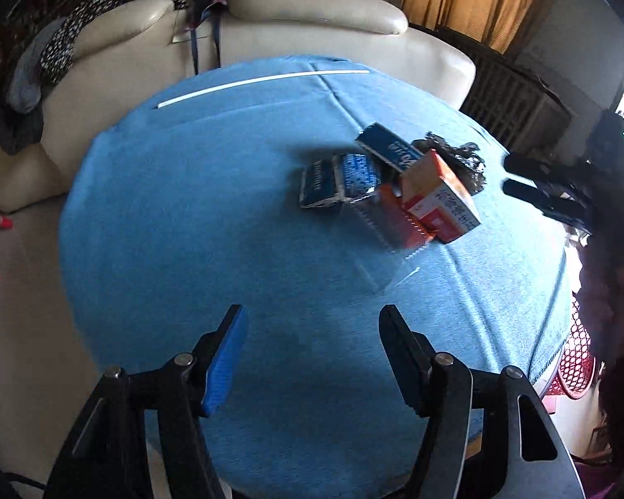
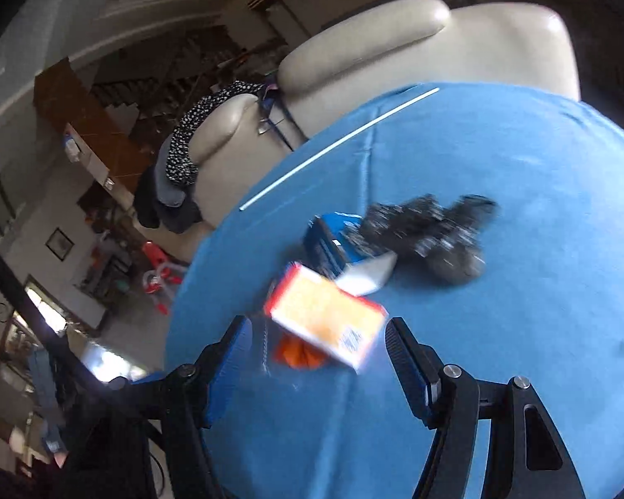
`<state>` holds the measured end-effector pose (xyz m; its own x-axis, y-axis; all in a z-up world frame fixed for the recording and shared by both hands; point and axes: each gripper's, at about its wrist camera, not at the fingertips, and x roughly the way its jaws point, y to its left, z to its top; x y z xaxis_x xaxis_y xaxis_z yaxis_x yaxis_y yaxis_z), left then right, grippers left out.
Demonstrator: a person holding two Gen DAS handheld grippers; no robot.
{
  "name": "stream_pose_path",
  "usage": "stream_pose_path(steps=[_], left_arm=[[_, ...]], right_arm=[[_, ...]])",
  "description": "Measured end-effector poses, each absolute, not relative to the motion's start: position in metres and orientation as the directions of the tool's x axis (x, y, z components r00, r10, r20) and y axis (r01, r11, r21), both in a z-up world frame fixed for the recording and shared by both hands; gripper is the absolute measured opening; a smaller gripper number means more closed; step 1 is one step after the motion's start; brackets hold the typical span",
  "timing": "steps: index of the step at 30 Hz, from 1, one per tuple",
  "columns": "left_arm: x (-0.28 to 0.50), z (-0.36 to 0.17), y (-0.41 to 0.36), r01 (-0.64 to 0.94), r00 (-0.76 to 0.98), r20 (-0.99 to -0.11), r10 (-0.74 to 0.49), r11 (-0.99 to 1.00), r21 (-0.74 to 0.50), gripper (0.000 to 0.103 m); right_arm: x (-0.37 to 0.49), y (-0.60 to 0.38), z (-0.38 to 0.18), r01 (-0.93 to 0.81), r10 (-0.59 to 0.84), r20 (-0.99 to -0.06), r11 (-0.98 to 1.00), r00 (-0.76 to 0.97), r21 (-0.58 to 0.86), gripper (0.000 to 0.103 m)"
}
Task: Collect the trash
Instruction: 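Return both tools over the table toward the remaining boxes, then grasp the orange-and-white medicine box with the right tool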
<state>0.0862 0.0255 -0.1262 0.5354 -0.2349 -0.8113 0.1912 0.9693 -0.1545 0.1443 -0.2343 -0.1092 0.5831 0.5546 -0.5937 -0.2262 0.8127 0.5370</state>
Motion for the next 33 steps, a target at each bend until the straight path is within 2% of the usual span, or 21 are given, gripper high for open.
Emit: stream_pose_path(steps=[6,11,14,19,33], left_arm=[[0.087,-0.128,0.046,0.150,0.531,-0.818,-0.221,0.975,-0.167,0.066],[0.091,-0.132,0.058,0.120,0.535,-0.819,-0.208,0.978,-0.170,0.067],[0.095,-0.135,0.059,0.112,0.528,-0.822,-0.212,0.977,-0.181,0.067],[0.094,-0.134,0.056,0.122,0.530,-0.819,-0.220,0.975,-0.184,0.067],[0.088,-0.125,0.052,0.135,0.544,-0.812,-0.210,0.977,-0.163,0.067]], right_arm=[[0.199,-0.213,-0.132,-0.223,0.580,-0.618,0.799,0.531,0.559,0.070],[0.191,-0.193,-0.136,-0.295,0.637,-0.631,0.768,0.443,0.568,0.070],[0.166,-0.182,-0.130,-0.339,0.621,-0.645,0.784,0.446,0.520,0.074],[0.131,-0.163,-0.124,-0.375,0.501,-0.691,0.862,0.521,0.342,0.076],[0.127,-0.168,-0.129,-0.454,0.457,-0.714,0.864,0.531,0.216,0.078]])
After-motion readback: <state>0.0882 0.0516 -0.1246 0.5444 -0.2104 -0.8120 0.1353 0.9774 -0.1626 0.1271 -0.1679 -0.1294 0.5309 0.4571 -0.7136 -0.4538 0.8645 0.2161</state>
